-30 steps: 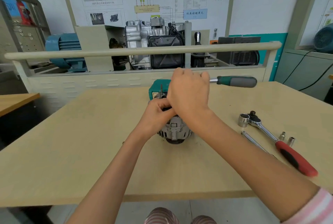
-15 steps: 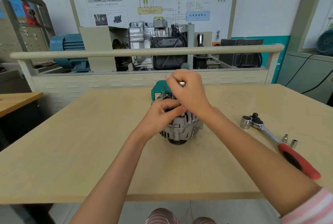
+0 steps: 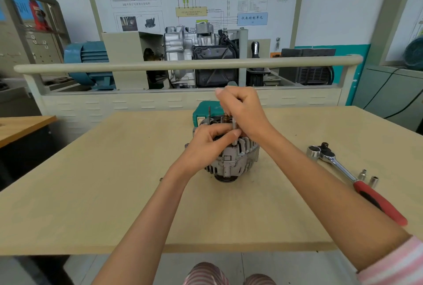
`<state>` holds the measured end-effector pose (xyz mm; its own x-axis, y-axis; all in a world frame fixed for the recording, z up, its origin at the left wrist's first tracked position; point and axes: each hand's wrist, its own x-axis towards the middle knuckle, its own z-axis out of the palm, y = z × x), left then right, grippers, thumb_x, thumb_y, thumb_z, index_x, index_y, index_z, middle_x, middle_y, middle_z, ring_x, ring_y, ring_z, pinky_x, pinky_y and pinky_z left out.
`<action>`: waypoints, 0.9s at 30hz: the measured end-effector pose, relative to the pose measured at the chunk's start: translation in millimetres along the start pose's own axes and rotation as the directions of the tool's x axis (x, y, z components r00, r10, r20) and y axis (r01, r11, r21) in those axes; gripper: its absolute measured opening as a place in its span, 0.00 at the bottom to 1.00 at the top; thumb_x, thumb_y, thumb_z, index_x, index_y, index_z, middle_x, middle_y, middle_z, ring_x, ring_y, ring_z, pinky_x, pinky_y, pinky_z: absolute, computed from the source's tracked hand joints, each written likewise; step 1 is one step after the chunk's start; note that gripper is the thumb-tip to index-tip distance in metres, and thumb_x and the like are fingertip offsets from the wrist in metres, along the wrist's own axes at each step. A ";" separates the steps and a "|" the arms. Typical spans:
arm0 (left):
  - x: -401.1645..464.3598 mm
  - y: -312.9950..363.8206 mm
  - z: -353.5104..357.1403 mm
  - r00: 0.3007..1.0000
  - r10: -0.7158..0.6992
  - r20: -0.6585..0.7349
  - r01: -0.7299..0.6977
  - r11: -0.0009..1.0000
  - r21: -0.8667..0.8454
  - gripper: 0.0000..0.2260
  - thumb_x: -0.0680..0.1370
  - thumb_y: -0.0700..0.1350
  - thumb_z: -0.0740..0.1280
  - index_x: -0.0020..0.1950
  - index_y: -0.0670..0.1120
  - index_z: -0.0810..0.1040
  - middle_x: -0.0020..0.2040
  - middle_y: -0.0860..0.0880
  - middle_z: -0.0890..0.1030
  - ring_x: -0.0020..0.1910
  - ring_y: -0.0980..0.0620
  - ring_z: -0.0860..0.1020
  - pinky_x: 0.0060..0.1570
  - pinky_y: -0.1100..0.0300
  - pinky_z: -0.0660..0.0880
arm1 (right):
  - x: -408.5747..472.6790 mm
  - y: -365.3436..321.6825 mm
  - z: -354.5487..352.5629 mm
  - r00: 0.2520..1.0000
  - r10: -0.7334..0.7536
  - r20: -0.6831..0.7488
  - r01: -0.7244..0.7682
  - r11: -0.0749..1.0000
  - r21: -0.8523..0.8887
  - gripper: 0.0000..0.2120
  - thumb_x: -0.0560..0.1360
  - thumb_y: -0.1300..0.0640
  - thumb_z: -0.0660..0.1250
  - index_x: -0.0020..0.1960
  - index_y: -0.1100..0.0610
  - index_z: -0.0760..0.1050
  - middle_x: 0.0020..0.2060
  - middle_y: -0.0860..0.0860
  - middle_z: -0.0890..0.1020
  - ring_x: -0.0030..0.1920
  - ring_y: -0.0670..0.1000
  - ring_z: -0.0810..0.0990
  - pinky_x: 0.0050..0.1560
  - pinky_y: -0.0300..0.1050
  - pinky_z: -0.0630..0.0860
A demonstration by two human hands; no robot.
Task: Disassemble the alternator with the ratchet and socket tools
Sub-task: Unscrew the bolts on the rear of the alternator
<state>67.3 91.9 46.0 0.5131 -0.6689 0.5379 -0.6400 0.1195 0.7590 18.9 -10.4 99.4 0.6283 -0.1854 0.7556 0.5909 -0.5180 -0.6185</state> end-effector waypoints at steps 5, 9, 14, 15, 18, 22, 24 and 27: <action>1.7 -3.9 3.5 0.995 -0.068 -0.068 0.067 0.998 -0.023 0.12 0.76 0.34 0.65 0.34 0.41 0.79 0.29 0.42 0.79 0.31 0.53 0.72 0.33 0.62 0.65 | -8.4 0.7 11.7 0.977 -0.173 -0.127 0.035 0.713 -0.700 0.13 0.73 0.60 0.63 0.31 0.58 0.69 0.27 0.50 0.70 0.33 0.50 0.69 0.44 0.44 0.63; 2.1 -6.1 5.9 0.994 -0.065 -0.089 0.067 0.998 0.014 0.20 0.75 0.31 0.63 0.30 0.53 0.77 0.25 0.59 0.77 0.26 0.64 0.72 0.30 0.72 0.66 | -13.9 0.0 14.9 0.977 -0.119 -0.179 -0.137 0.297 -0.945 0.08 0.76 0.55 0.59 0.43 0.57 0.73 0.37 0.51 0.77 0.41 0.53 0.74 0.47 0.48 0.62; 1.3 -2.5 3.1 0.999 -0.019 -0.028 0.019 1.000 0.004 0.12 0.79 0.39 0.63 0.42 0.30 0.76 0.35 0.31 0.76 0.33 0.40 0.70 0.39 0.54 0.63 | -2.4 -2.2 5.4 0.992 -0.080 -0.100 0.035 0.921 -0.387 0.23 0.76 0.60 0.63 0.24 0.52 0.60 0.21 0.45 0.63 0.25 0.43 0.62 0.38 0.40 0.63; 0.8 -1.9 2.2 1.000 -0.010 -0.013 0.010 1.000 -0.008 0.14 0.80 0.40 0.62 0.43 0.28 0.75 0.35 0.30 0.75 0.34 0.40 0.69 0.39 0.54 0.62 | -0.4 -1.7 4.0 0.997 -0.029 -0.070 0.014 0.980 -0.199 0.24 0.77 0.61 0.62 0.24 0.54 0.60 0.21 0.46 0.62 0.24 0.43 0.61 0.35 0.39 0.63; 0.3 -0.2 1.5 1.000 -0.002 -0.006 0.002 1.000 -0.028 0.16 0.80 0.42 0.62 0.45 0.27 0.74 0.37 0.29 0.75 0.35 0.40 0.70 0.41 0.55 0.62 | 2.3 -1.0 4.2 0.989 0.148 -0.009 -0.144 0.975 0.171 0.23 0.79 0.62 0.59 0.25 0.59 0.63 0.22 0.53 0.63 0.26 0.47 0.63 0.35 0.39 0.65; -0.4 1.9 4.9 0.998 -0.028 -0.058 0.027 0.999 -0.023 0.10 0.77 0.35 0.64 0.36 0.38 0.79 0.32 0.33 0.76 0.32 0.49 0.68 0.34 0.59 0.63 | -5.1 -3.4 12.6 0.986 -0.039 -0.165 0.014 0.989 -0.149 0.20 0.77 0.63 0.61 0.26 0.61 0.63 0.23 0.52 0.64 0.28 0.48 0.63 0.37 0.44 0.63; 1.1 -1.8 4.9 0.994 -0.064 -0.086 0.061 0.998 -0.030 0.18 0.75 0.29 0.63 0.28 0.46 0.75 0.24 0.47 0.75 0.28 0.56 0.68 0.30 0.64 0.63 | -12.3 -2.0 16.8 0.968 -0.158 -0.197 -0.029 0.704 -0.709 0.13 0.74 0.59 0.62 0.31 0.58 0.68 0.27 0.50 0.70 0.33 0.50 0.69 0.44 0.46 0.64; 2.1 -4.3 4.9 0.987 -0.117 -0.108 0.117 0.993 -0.007 0.20 0.72 0.28 0.61 0.24 0.47 0.69 0.23 0.48 0.69 0.27 0.53 0.65 0.30 0.60 0.60 | -19.0 -5.6 22.4 0.961 -0.177 -0.211 -0.129 0.388 -0.913 0.07 0.72 0.54 0.62 0.39 0.58 0.73 0.34 0.52 0.75 0.39 0.53 0.72 0.47 0.47 0.61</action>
<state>68.3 86.3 42.1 0.6431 -0.5951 0.4820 -0.5719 0.0455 0.8191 14.9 14.7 83.7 0.3928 -0.2629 0.8812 -0.3136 -0.9391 -0.1403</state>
